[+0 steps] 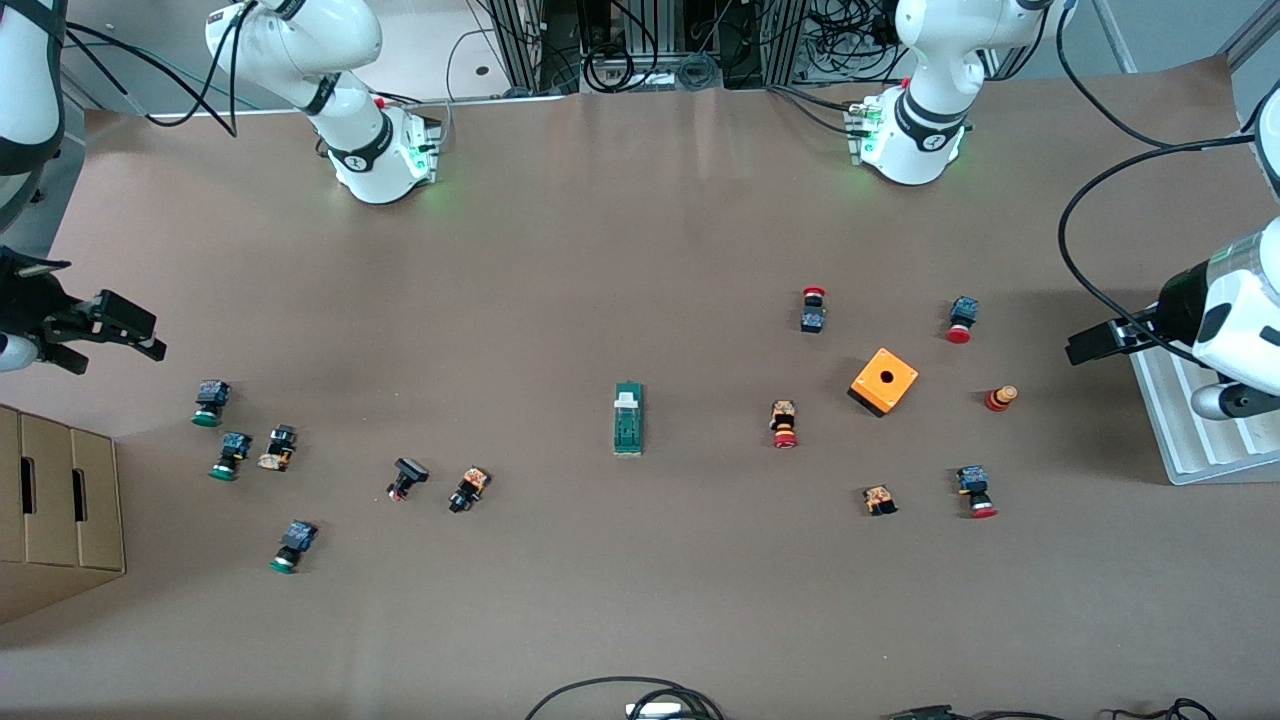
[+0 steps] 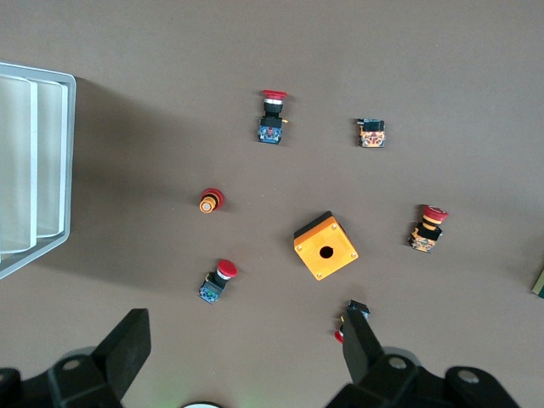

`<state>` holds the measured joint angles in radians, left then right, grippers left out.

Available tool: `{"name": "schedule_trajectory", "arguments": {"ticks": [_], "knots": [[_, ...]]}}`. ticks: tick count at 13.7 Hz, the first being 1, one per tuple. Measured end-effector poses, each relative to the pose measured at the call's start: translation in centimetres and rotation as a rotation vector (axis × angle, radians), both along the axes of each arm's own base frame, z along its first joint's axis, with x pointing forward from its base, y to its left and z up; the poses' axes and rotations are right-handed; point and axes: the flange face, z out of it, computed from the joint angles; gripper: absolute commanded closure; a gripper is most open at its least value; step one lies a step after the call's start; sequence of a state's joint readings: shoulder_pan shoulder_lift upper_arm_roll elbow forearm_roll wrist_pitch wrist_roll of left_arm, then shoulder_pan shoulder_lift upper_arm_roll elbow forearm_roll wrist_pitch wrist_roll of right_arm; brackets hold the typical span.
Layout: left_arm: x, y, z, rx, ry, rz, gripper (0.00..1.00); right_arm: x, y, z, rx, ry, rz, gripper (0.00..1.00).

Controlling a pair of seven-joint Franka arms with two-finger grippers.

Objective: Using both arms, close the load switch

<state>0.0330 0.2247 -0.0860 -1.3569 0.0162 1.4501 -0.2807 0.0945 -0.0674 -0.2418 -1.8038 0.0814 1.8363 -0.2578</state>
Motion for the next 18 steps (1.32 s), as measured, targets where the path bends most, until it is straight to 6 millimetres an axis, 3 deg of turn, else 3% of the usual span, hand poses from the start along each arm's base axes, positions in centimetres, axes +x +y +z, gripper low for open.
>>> {"name": "schedule_trajectory", "arguments": {"ticks": [5, 14, 18], "knots": [[0.1, 0.0, 1.4, -0.035, -0.054, 0.008, 0.0, 0.0, 0.0, -0.1, -0.001, 0.003, 0.008, 0.0], [0.8, 0.2, -0.2, -0.048, -0.037, -0.048, 0.0, 0.3, -0.1, -0.2, -0.005, 0.004, 0.015, 0.0], [1.0, 0.6, 1.1, -0.052, -0.08, -0.097, 0.0, 0.4, -0.1, -0.5, -0.006, 0.01, 0.016, 0.0]]}}
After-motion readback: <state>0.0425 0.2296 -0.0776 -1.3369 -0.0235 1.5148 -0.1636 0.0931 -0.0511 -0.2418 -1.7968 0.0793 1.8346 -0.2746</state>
